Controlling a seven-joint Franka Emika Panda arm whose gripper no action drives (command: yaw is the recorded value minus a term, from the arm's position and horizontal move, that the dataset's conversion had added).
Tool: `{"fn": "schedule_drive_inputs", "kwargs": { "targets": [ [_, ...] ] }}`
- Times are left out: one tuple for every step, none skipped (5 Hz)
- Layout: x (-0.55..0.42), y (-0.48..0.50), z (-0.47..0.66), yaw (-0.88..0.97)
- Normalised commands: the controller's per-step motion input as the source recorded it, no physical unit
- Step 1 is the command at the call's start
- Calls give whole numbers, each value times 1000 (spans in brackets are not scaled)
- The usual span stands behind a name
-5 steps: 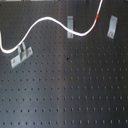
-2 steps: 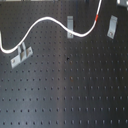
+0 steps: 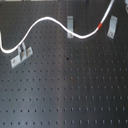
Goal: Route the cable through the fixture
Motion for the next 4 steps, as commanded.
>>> {"fn": "schedule_drive_inputs", "kwargs": {
  "targets": [
    [386, 752, 98, 134],
    [194, 655, 66, 163],
    [134, 586, 83, 154],
    [-64, 531, 88, 86]
  ]
}}
